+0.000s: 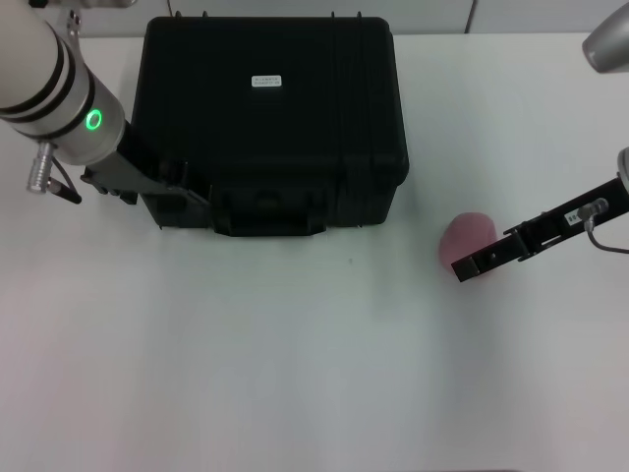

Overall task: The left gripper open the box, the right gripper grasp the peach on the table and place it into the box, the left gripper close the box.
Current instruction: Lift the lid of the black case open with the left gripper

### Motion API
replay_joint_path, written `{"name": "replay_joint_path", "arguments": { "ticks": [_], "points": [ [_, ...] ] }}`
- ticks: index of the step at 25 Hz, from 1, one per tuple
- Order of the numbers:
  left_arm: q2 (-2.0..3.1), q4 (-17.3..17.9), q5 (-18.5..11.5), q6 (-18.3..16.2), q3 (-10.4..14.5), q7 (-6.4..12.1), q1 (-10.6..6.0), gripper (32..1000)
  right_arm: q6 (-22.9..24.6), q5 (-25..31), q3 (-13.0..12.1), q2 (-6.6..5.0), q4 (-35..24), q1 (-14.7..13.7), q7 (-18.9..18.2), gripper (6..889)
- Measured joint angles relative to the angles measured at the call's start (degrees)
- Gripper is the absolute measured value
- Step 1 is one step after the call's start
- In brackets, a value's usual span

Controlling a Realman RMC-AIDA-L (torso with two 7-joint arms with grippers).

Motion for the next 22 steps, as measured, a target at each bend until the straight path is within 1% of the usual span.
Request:
{"name": "replay_joint_path", "arguments": {
  "ticks": [5, 10, 17, 22],
  "points": [
    [0.00, -0.29, 0.03, 0.15, 0.00, 0.01, -0.03, 886, 0.00, 0.00, 0.09, 0.00, 0.00, 0.07, -0.01, 801],
    [0.00, -0.68, 0.04, 0.77, 0.00, 0.01, -0.26, 847, 0.00, 0.00, 0.18, -0.03, 0.00, 0.09, 0.00, 799],
    [0.00, -2.17, 0.04, 1.05, 0.06, 0.07, -0.95, 792, 0.00, 0.00, 0.21, -0.09, 0.00, 0.15, 0.00, 797],
    [0.00, -2.17, 1.01, 0.80, 0.89, -0.42, -1.15, 686, 0.00, 0.03, 0.20, -0.09, 0.00, 0.18, 0.00, 795]
  ]
}}
